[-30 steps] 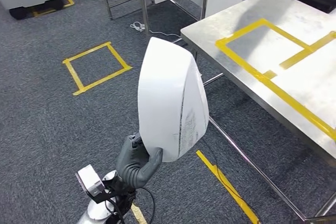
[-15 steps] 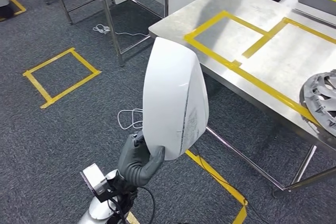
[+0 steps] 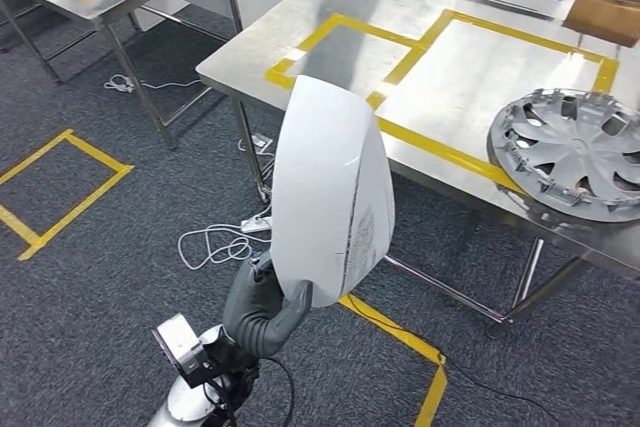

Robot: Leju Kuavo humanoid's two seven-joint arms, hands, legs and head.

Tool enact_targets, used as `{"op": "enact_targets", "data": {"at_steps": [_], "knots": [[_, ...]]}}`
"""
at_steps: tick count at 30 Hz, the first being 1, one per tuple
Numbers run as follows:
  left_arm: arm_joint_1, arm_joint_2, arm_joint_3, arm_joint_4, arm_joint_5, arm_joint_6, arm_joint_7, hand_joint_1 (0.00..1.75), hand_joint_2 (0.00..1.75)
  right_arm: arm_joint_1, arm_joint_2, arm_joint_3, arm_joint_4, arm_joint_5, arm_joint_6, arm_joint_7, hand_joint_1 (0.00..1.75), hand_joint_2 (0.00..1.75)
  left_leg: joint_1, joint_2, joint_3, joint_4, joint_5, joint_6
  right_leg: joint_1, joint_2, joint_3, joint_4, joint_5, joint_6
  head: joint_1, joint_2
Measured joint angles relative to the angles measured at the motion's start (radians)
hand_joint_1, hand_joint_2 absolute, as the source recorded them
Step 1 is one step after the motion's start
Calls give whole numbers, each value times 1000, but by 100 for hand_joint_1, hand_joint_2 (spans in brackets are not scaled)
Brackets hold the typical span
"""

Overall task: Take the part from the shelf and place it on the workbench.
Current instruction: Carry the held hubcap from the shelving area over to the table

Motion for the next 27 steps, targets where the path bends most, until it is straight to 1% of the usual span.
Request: {"op": "enact_targets", "data": {"at_steps": [1, 2, 3, 4, 5, 6, 7, 8, 9, 10, 11, 12, 13, 14, 15, 16, 17, 18, 19, 20, 21, 22, 23, 24, 25, 26, 27], "knots": [[-1, 0, -1, 0, 0, 0, 0, 175, 175, 0, 0, 0, 0, 0, 0, 0, 0, 175, -1, -18, 26, -67, 42, 9, 0, 14, 1, 0, 1, 0, 0, 0], [-1, 0, -1, 0, 0, 0, 1, 175, 175, 0, 1, 0, 0, 0, 0, -1, 0, 175, -1, -45, 51, -131, 73, 18, 1, 27, 0, 1, 2, 2, 1, 0], [-2, 0, -2, 0, 0, 0, 1, 175, 175, -1, 1, 0, 0, 0, 1, -3, 0, 175, -2, -69, 72, -182, 92, 25, 0, 39, -4, 2, 3, 5, 1, 0], [-3, 0, -3, 0, 0, 0, 2, 175, 175, -2, 2, 0, 0, -1, 2, -4, 0, 175, -3, -87, 82, -211, 97, 30, -3, 50, -9, 3, 5, 10, 0, 0], [-4, 0, -5, 0, 0, 0, 3, 175, 175, -2, 2, 0, 0, -1, 2, -5, 0, 175, -4, -91, 84, -219, 93, 32, -5, 60, -14, 2, 8, 17, -2, 0], [-6, -1, -8, 1, 1, 0, 3, 175, 175, -1, 2, 0, 0, -1, 3, -6, 0, 175, -4, -82, 86, -226, 94, 32, -8, 70, -20, 0, 11, 24, -4, 0], [-8, -2, -12, 1, 2, 0, 4, 175, 175, 1, 1, 0, 0, -1, 3, -6, 0, 175, -3, -70, 88, -232, 97, 34, -8, 66, -25, 2, 10, 29, -4, 0], [-10, -3, -14, 1, 2, -1, 5, 175, 175, 2, 0, 0, 0, -2, 3, -6, 0, 175, 0, -56, 91, -239, 101, 36, -6, 47, -35, 14, 1, 33, -1, 0], [-11, -3, -16, 1, 3, -1, 5, 175, 175, 1, -1, 0, 0, -2, 2, -6, 0, 175, 2, -41, 94, -246, 105, 38, -4, 21, -54, 47, -20, 37, 2, 0], [-11, -3, -17, 2, 3, -2, 5, 175, 175, 0, -2, 0, 0, -2, 2, -6, 0, 175, 3, -24, 95, -249, 106, 40, -3, -12, -79, 100, -49, 39, 5, 0], [-11, -3, -18, 4, 3, -2, 6, 175, 175, -3, -2, 0, 0, -2, 2, -6, 0, 175, 2, -8, 95, -249, 106, 41, -3, -34, -112, 165, -80, 42, 8, 0], [-10, -3, -17, 5, 3, -2, 6, 175, 175, -4, -2, 0, 0, -2, 2, -6, 0, 175, 1, 8, 95, -249, 105, 42, -4, -46, -142, 226, -103, 46, 8, 0], [-10, -2, -17, 7, 3, -2, 6, 175, 175, -3, -2, 0, 0, -2, 1, -6, 0, 175, 1, 24, 95, -249, 104, 41, -6, -52, -158, 263, -111, 49, 8, 0], [-11, -2, -17, 9, 4, -2, 6, 175, 175, -1, -2, 0, 0, -2, 1, -6, 0, 175, 1, 38, 95, -249, 103, 40, -7, -57, -156, 262, -100, 52, 8, 0], [-11, -2, -17, 10, 4, -3, 6, 175, 175, 0, -3, 0, 0, -3, 1, -5, 0, 175, 1, 51, 97, -248, 100, 38, -8, -63, -132, 220, -73, 54, 8, 0], [-11, -2, -17, 10, 4, -3, 6, 175, 175, 2, -4, 0, 0, -3, 0, -5, 0, 175, 2, 63, 99, -247, 98, 35, -9, -77, -92, 150, -40, 55, 8, 0], [-11, -2, -18, 10, 5, -3, 6, 175, 175, 1, -5, 0, 0, -3, 0, -5, 0, 175, 0, 73, 102, -246, 94, 30, -7, -96, -51, 81, -18, 54, 9, 0], [-12, -2, -18, 10, 5, -4, 6, 175, 175, -1, -6, 0, 0, -3, 0, -5, 0, 175, -3, 83, 104, -243, 90, 24, -6, -110, -21, 29, -3, 50, 7, 0], [-12, -2, -18, 10, 6, -4, 6, 175, 175, -3, -7, 0, 0, -3, 0, -5, 0, 175, -6, 91, 106, -241, 87, 20, -4, -117, -5, 2, 0, 43, 6, 0], [-13, -2, -18, 10, 6, -4, 6, 175, 175, -3, -6, 1, 0, -2, 0, -5, 0, 175, -8, 98, 108, -241, 85, 15, -1, -114, -2, -3, -4, 35, 5, 0], [-14, -2, -19, 10, 6, -4, 6, 175, 175, -2, -7, 1, 0, -2, 0, -6, 0, 175, -8, 106, 110, -240, 83, 12, -2, -104, -2, -3, -2, 28, 4, 0], [-15, -2, -19, 11, 6, -4, 6, 175, 175, -1, -7, 1, 0, -2, 0, -6, 0, 175, -6, 106, 113, -239, 80, 7, -3, -94, -3, -3, -2, 22, 4, 0], [-15, -2, -19, 11, 6, -4, 6, 175, 175, 1, -7, 0, 0, -3, -1, -6, 0, 175, -4, 94, 111, -228, 68, 1, -4, -85, -2, -3, -1, 16, 3, 0], [-15, -2, -19, 11, 6, -4, 6, 175, 175, 0, -7, 0, 0, -3, -1, -6, 0, 175, -2, 74, 101, -199, 47, -4, -6, -75, -1, -4, 1, 10, 2, 0], [-15, -1, -19, 11, 6, -4, 6, 175, 175, -1, -7, 0, 0, -3, -1, -7, 0, 175, 0, 48, 80, -147, 15, -8, -7, -65, -1, -4, 3, 5, 0, 0], [-14, -1, -19, 12, 6, -4, 6, 175, 175, -2, -7, 0, 0, -3, -1, -8, 0, 175, 1, 27, 49, -79, -20, -9, -6, -54, -2, -4, 4, 2, -2, 0], [-13, 0, -18, 13, 6, -4, 6, 175, 175, -3, -7, 1, 0, -3, 0, -9, 0, 175, 1, 16, 17, -9, -48, -9, -5, -42, -3, -4, 4, 0, -2, 0]]}}
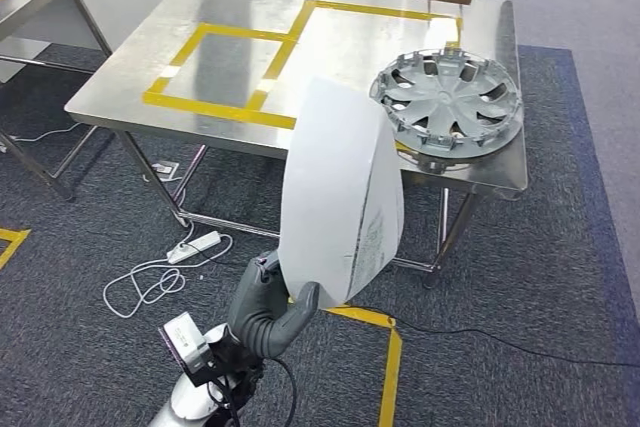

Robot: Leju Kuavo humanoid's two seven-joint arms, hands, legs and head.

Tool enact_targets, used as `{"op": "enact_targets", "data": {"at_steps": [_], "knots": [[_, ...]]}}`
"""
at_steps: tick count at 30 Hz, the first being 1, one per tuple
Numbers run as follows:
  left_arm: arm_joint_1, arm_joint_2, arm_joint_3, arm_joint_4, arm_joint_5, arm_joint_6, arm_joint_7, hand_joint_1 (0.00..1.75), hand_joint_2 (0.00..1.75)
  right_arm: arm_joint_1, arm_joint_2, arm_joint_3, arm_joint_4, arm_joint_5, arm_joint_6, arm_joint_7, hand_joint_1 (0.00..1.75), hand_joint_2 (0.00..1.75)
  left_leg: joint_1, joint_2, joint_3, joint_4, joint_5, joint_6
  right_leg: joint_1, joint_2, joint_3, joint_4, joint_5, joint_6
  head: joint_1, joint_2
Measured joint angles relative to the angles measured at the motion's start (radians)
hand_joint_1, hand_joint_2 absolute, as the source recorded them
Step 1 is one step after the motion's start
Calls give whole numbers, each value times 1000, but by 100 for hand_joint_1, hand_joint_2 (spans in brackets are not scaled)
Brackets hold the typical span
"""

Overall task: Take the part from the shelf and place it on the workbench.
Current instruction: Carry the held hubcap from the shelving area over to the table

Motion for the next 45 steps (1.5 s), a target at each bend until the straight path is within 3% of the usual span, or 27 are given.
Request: {"op": "enact_targets", "data": {"at_steps": [1, 2, 4, 6, 8, 10, 12, 14, 16, 17, 18, 20, 22, 23, 25, 27, 28, 30, 32, 33, 34, 36, 37, 38, 42, 43, 45], "knots": [[1, 1, 0, 1, 0, 0, 0, 175, 175, 0, 0, 0, 0, 0, 0, 0, 0, 175, 0, -5, -25, 49, -13, 2, 2, 13, 0, 0, 0, -1, 0, 0], [1, 1, 0, 2, 0, 0, 0, 175, 175, 1, 0, 0, 0, 0, 0, 0, 0, 175, -1, -8, -35, 64, -5, 6, 4, 26, 0, 1, 1, -1, 0, 0], [1, 1, 0, 3, 0, 0, 0, 175, 175, 3, 0, 0, 0, 0, 0, 0, 0, 175, -3, -23, -3, -21, 66, 20, 8, 55, 2, 1, 1, -1, 0, 0], [1, 1, 0, 3, 0, 0, 0, 175, 175, 2, 2, 0, 0, -1, 0, -1, 0, 175, -4, -68, 50, -151, 130, 41, 10, 82, 1, 2, 3, 1, 1, 0], [0, 0, 0, 3, 1, 0, 0, 175, 175, 1, 4, 0, 1, -1, 0, -2, 0, 175, -6, -94, 73, -207, 142, 50, 7, 102, -7, 4, 7, 9, 0, 0], [-2, -1, -1, 3, 4, -1, 0, 175, 175, 3, 3, 0, 1, 0, -1, -2, 0, 175, -6, -78, 76, -220, 144, 49, 3, 117, -17, 3, 11, 21, -2, 0], [-3, -3, -1, 4, 8, -4, -1, 175, 175, 6, 2, 0, 0, 6, -8, -7, 0, 175, 0, -55, 81, -235, 152, 51, 6, 79, -38, 31, -9, 30, 3, 0], [-2, -3, 0, 6, 9, -5, -2, 175, 175, 4, 2, 0, 0, 15, -19, -13, 0, 175, 2, -31, 82, -242, 156, 53, 8, 16, -89, 132, -66, 37, 8, 0], [0, -2, 1, 8, 10, -6, -3, 175, 175, 2, 2, 3, 0, 31, -35, -3, 0, 175, 1, -9, 79, -242, 156, 54, 1, -9, -146, 255, -117, 47, 10, 0], [0, -1, 2, 10, 10, -6, -3, 175, 175, 3, 2, 5, 0, 43, -46, 9, 0, 175, 2, 0, 78, -241, 156, 53, -2, -13, -154, 279, -118, 52, 10, 0], [0, -1, 2, 11, 11, -7, -3, 175, 175, 5, 2, 10, 0, 54, -59, 27, 0, 175, 2, 6, 78, -240, 155, 51, -6, -15, -141, 262, -102, 56, 11, 0], [0, -2, 1, 11, 13, -6, -3, 175, 175, 7, 1, 27, 0, 66, -86, 71, 0, 175, 4, 12, 79, -237, 152, 44, -13, -23, -64, 130, -45, 62, 11, 0], [-1, -2, 1, 11, 17, -2, -2, 175, 175, 6, 0, 52, 0, 70, -110, 112, 0, 175, 1, 14, 79, -231, 148, 31, -13, -26, 3, 20, -18, 56, 10, 0], [-2, -3, 1, 11, 22, 1, -1, 175, 175, 6, 1, 62, 0, 71, -119, 128, 0, 175, -2, 14, 79, -229, 147, 25, -12, -26, 15, 1, -19, 50, 9, 0], [-3, -3, 1, 11, 33, 7, 5, 175, 175, 6, 1, 78, 0, 72, -133, 152, 0, 175, -2, 14, 78, -228, 147, 16, -10, -22, 16, 2, -19, 34, 7, 0], [-3, -4, 3, 11, 55, 13, 15, 175, 175, 7, 1, 86, 0, 67, -150, 167, 0, 175, 2, 9, 71, -205, 127, 7, -11, -20, 16, 1, -17, 21, 6, 0], [-3, -5, 4, 11, 68, 17, 22, 175, 175, 7, 1, 88, 0, 64, -158, 172, 0, 175, 3, 5, 55, -165, 101, 3, -12, -20, 16, 0, -15, 15, 5, 0], [-2, -5, 8, 12, 85, 31, 37, 175, 175, 6, 1, 89, 0, 59, -165, 176, 0, 175, 3, -3, -5, -29, 30, -1, -10, -18, 14, 1, -14, 8, 3, 0], [1, -5, 11, 15, 91, 49, 51, 175, 175, 7, 1, 90, 0, 56, -165, 179, 0, 175, 3, -6, -54, 74, -2, 1, -6, -16, 13, 1, -14, 6, 3, 0], [2, -6, 13, 17, 93, 55, 55, 175, 175, 8, 1, 90, 0, 55, -165, 180, 0, 175, 2, -7, -53, 70, 14, 5, -4, -14, 14, 1, -14, 6, 3, 0], [2, -7, 15, 18, 94, 57, 57, 175, 175, 8, 1, 91, 0, 55, -165, 180, 0, 175, 1, -8, -34, 27, 47, 11, -1, -11, 15, 1, -14, 6, 3, 0], [2, -9, 19, 19, 95, 59, 58, 175, 175, 8, 4, 93, 0, 55, -165, 180, 0, 175, -5, -14, 30, -114, 121, 33, 4, -6, 18, 2, -15, 7, 4, 0], [1, -10, 20, 19, 96, 60, 59, 175, 175, 7, 6, 94, 0, 55, -166, 180, 0, 175, -8, -16, 53, -169, 140, 41, 5, -4, 16, 3, -15, 9, 3, 0], [1, -11, 22, 19, 99, 63, 61, 175, 175, 6, 8, 96, 0, 55, -166, 180, 0, 175, -11, -18, 65, -201, 147, 47, 5, -3, 13, 4, -14, 12, 3, 0], [1, -17, 28, 20, 115, 75, 73, 175, 175, 6, 12, 100, 0, 54, -161, 175, 0, 175, -8, -17, 69, -229, 154, 49, 2, -4, -3, 15, -22, 32, 2, 0], [0, -18, 28, 20, 119, 73, 73, 175, 175, 6, 12, 101, 0, 54, -158, 173, 0, 175, -5, -15, 70, -235, 159, 51, 2, -5, -17, 43, -41, 36, 4, 0], [-2, -19, 27, 22, 127, 64, 72, 175, 175, 5, 12, 103, 0, 56, -152, 169, 0, 175, -3, -11, 69, -239, 163, 54, 1, -8, -74, 162, -103, 43, 9, 0]]}}
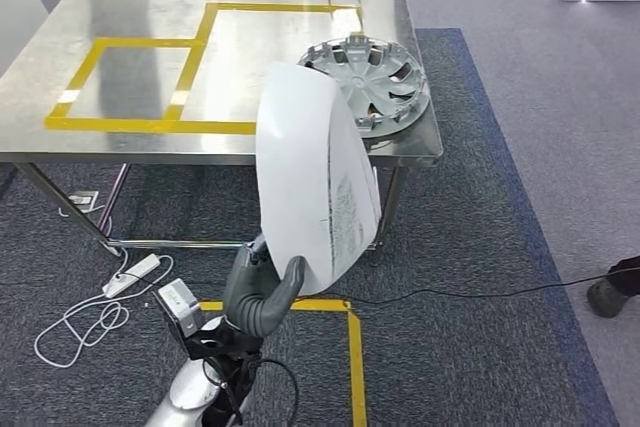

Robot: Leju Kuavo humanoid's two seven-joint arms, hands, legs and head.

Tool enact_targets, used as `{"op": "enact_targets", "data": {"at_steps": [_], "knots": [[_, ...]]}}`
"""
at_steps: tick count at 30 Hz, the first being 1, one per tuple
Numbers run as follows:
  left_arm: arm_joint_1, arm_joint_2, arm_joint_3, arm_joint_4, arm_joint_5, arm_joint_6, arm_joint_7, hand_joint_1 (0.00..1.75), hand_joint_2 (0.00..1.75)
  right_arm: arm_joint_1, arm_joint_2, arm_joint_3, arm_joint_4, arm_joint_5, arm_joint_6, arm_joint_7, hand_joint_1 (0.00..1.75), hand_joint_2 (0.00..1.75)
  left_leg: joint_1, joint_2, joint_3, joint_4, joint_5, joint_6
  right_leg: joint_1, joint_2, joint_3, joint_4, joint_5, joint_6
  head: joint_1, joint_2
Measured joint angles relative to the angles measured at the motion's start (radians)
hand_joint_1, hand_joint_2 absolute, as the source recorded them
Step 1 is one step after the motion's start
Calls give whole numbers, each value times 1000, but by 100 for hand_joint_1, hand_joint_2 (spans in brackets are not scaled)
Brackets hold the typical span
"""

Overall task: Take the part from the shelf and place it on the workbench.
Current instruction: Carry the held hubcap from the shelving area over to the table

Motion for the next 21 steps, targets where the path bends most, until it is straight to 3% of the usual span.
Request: {"op": "enact_targets", "data": {"at_steps": [2, 3, 4, 5, 7, 9, 12, 14, 16, 17, 18, 19, 21], "knots": [[0, 0, 0, 5, 18, -22, -1, 175, 175, 1, 0, 2, 0, 4, 5, 0, 0, 175, -1, 3, -2, 1, 0, 1, -2, -1, -53, 112, -38, 7, 1, 0], [0, 1, 0, 8, 30, -39, -3, 175, 175, 2, 0, 2, 0, 8, 7, 1, 0, 175, -1, 4, -2, 1, 0, 0, -3, -2, -56, 119, -30, 9, 2, 0], [0, 1, -1, 9, 39, -57, -7, 175, 175, 2, 0, 3, 0, 11, 10, 2, 0, 175, -1, 4, -2, 2, 0, -1, -4, -3, -38, 84, -3, 10, 2, 0], [-1, 1, -1, 10, 45, -75, -12, 175, 175, 2, 0, 4, 0, 14, 13, 2, 0, 175, 0, 4, 0, 3, -2, -3, -5, -5, -3, 16, 33, 11, 2, 0], [-2, 2, -2, 10, 49, -103, -21, 175, 175, -1, 0, 8, 0, 17, 21, 0, 0, 175, -4, 4, -1, 9, -6, -11, -6, -10, 67, -115, 77, 7, 1, 0], [-3, 3, -2, 10, 49, -126, -30, 175, 175, -3, 0, 11, 0, 18, 29, -5, 0, 175, -9, 3, -5, 13, -13, -22, -4, -11, 92, -160, 74, -6, -1, 0], [-8, 4, -6, 10, 46, -157, -49, 175, 175, -1, 0, 18, 0, 19, 38, -12, 0, 175, -6, 3, -3, 25, -38, -41, -4, -8, 103, -164, 58, -31, -4, 0], [-11, 5, -7, 9, 44, -166, -56, 175, 175, 1, 0, 23, 0, 18, 41, -14, 0, 175, -4, 2, -36, 105, -73, -52, -7, -7, 121, -166, 51, -43, -11, 0], [-10, 7, -8, 9, 43, -168, -57, 175, 175, 2, 0, 27, 0, 18, 43, -14, 0, 175, -3, 2, -118, 246, -121, -59, -5, -6, 137, -166, 39, -48, -17, 0], [-8, 8, -8, 9, 43, -168, -57, 175, 175, 2, 0, 27, 0, 18, 43, -14, 0, 175, -3, 1, -157, 300, -129, -59, -4, -5, 146, -165, 31, -49, -17, 0], [-6, 9, -8, 9, 43, -168, -57, 175, 175, 4, 0, 28, 0, 18, 44, -14, 0, 175, -3, 1, -180, 320, -114, -57, -2, -2, 157, -165, 22, -49, -17, 0], [-5, 9, -8, 9, 43, -168, -57, 175, 175, 5, 0, 28, 0, 18, 44, -14, 0, 175, -4, 1, -183, 297, -79, -52, 0, 0, 170, -165, 12, -48, -18, 0], [-4, 9, -8, 10, 43, -168, -57, 175, 175, 6, 1, 28, 0, 18, 44, -14, 0, 175, -10, -2, -148, 173, 21, -31, 2, 2, 195, -167, -10, -46, -17, 0]]}}
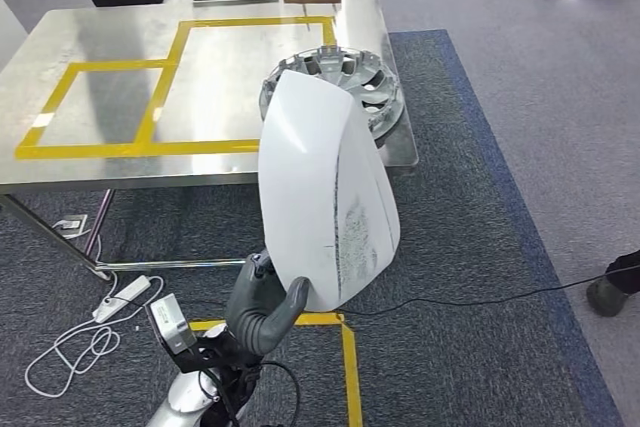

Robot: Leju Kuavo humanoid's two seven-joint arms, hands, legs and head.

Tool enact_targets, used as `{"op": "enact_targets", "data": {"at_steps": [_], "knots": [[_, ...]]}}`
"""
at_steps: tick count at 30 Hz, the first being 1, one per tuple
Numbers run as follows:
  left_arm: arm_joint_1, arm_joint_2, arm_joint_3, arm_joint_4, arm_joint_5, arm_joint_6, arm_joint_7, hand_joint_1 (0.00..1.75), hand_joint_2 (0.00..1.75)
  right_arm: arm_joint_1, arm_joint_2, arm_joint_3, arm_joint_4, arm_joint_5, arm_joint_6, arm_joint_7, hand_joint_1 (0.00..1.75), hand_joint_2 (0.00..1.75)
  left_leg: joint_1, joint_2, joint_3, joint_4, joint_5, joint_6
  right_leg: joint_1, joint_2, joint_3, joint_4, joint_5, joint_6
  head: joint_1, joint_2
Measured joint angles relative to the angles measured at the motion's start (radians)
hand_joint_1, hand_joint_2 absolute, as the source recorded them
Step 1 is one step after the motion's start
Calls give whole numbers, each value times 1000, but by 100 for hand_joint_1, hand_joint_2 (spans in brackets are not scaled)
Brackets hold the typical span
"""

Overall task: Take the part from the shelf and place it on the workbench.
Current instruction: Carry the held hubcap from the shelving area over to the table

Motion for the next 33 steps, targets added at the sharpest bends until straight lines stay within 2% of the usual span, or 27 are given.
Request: {"op": "enact_targets", "data": {"at_steps": [1, 2, 4, 6, 8, 9, 10, 12, 13, 14, 15, 17, 18, 19, 20, 22, 24, 27, 28, 29, 30, 31, 32, 33], "knots": [[0, 0, 0, 0, 0, 0, 0, 175, 175, 0, 1, 0, 0, 0, 0, 0, 0, 175, -5, -1, 22, -56, 29, 13, 1, 1, 9, -2, -11, 3, 2, 0], [0, 0, 0, 0, 0, 0, 0, 175, 175, -1, 2, 0, 1, 0, 0, 0, 0, 175, -10, -2, 39, -93, 36, 23, 0, 0, 17, -7, -21, 9, 4, 0], [1, -1, 0, 0, 0, 0, 0, 175, 175, -3, 3, 0, 1, 0, 0, 0, 0, 175, -16, -4, 64, -123, 13, 38, -1, -2, 42, -15, -21, 23, 5, 0], [0, -4, 0, 0, -2, 2, 2, 175, 175, -5, 3, 1, 1, -1, 1, 0, 0, 175, -10, -6, 101, -151, 5, 46, -1, -3, 51, 9, -1, 35, 4, 0], [-2, -7, 1, 0, -5, 7, 6, 175, 175, -8, 3, 1, 1, -3, 1, 0, 0, 175, -2, -4, 137, -175, 3, 52, 0, -4, 7, 88, 18, 41, 7, 0], [-4, -7, 1, 0, -6, 9, 8, 175, 175, -10, 3, 1, 1, -5, 1, 0, 0, 175, 0, -3, 150, -183, -2, 53, -1, -4, -29, 140, 18, 42, 9, 0], [-5, -8, 1, 0, -7, 11, 10, 175, 175, -10, 3, 1, 1, -6, 2, 1, 0, 175, 1, -3, 160, -188, -8, 54, -1, -4, -68, 187, 1, 44, 9, 0], [-5, -9, 2, 2, -8, 14, 12, 175, 175, -7, 3, 1, 1, -9, 2, 2, 0, 175, 4, -4, 183, -193, -28, 52, -4, -5, -146, 251, -66, 53, 11, 0], [-5, -9, 2, 3, -9, 15, 12, 175, 175, -5, 3, 1, 1, -10, 3, 4, 0, 175, 6, -6, 198, -194, -41, 49, -5, -5, -176, 255, -96, 58, 11, 0], [-5, -9, 2, 4, -10, 15, 12, 175, 175, -4, 3, 1, 1, -11, 3, 5, 0, 175, 7, -8, 215, -194, -55, 46, -6, -6, -194, 235, -101, 61, 11, 0], [-5, -9, 2, 4, -11, 16, 13, 175, 175, -3, 3, 1, 1, -11, 3, 6, 0, 175, 8, -9, 233, -194, -69, 42, -6, -7, -200, 191, -74, 63, 12, 0], [-4, -9, 3, 6, -12, 17, 13, 175, 175, 0, 3, 1, 1, -12, 5, 7, 0, 175, 7, -9, 267, -192, -100, 33, -5, -12, -197, 79, 55, 57, 12, 0], [-4, -8, 3, 8, -13, 18, 14, 175, 175, 1, 3, 1, 1, -12, 6, 6, 0, 175, 6, -8, 278, -191, -114, 27, -3, -15, -189, 42, 106, 49, 12, 0], [-4, -8, 4, 9, -13, 18, 15, 175, 175, 2, 3, 1, 1, -12, 8, 6, 0, 175, 5, -8, 287, -191, -126, 20, -1, -16, -184, 24, 139, 39, 12, 0], [-4, -8, 5, 10, -13, 18, 16, 175, 175, 2, 3, 0, 1, -13, 10, 7, 0, 175, 4, -8, 294, -189, -131, 14, 1, -15, -179, 24, 143, 28, 12, 0], [-4, -9, 7, 11, -11, 18, 17, 175, 175, 1, 3, 0, 1, -14, 12, 7, 0, 175, 4, -7, 299, -178, -135, 3, 0, -11, -164, 21, 142, 14, 12, 0], [-6, -10, 7, 11, -9, 18, 17, 175, 175, -1, 3, 0, 1, -15, 14, 6, 0, 175, 6, -6, 272, -115, -157, -7, -5, -9, -152, 13, 139, 4, 8, 0], [-5, -9, 8, 12, -7, 19, 17, 175, 175, -4, 3, 0, 1, -15, 15, 6, 0, 175, 12, -6, 161, 64, -244, -20, -7, -10, -149, 11, 130, -2, 3, 0], [-4, -8, 8, 12, -5, 19, 18, 175, 175, -4, 3, 0, 1, -15, 15, 6, 0, 175, 14, -6, 133, 96, -253, -22, -7, -9, -147, 11, 128, -2, 3, 0], [-3, -8, 9, 12, -4, 19, 18, 175, 175, -4, 3, 0, 1, -15, 16, 6, 0, 175, 16, -6, 120, 95, -238, -23, -7, -9, -145, 12, 126, -1, 3, 0], [-3, -8, 9, 12, -3, 20, 18, 175, 175, -4, 3, 0, 1, -15, 16, 6, 0, 175, 18, -6, 125, 58, -200, -23, -7, -8, -140, 12, 124, 0, 3, 0], [-3, -8, 9, 12, -2, 20, 18, 175, 175, -4, 3, 0, 1, -14, 16, 5, 0, 175, 19, -6, 142, -5, -148, -22, -7, -7, -135, 12, 121, 3, 3, 0], [-2, -8, 9, 12, -2, 20, 18, 175, 175, -4, 3, 0, 1, -13, 16, 4, 0, 175, 18, -5, 159, -64, -112, -20, -7, -6, -130, 12, 120, 6, 4, 0], [-2, -8, 9, 12, 0, 19, 18, 175, 175, -5, 3, 0, 1, -12, 17, 4, 0, 175, 16, -5, 169, -112, -93, -17, -6, -5, -130, 13, 119, 11, 2, 0]]}}
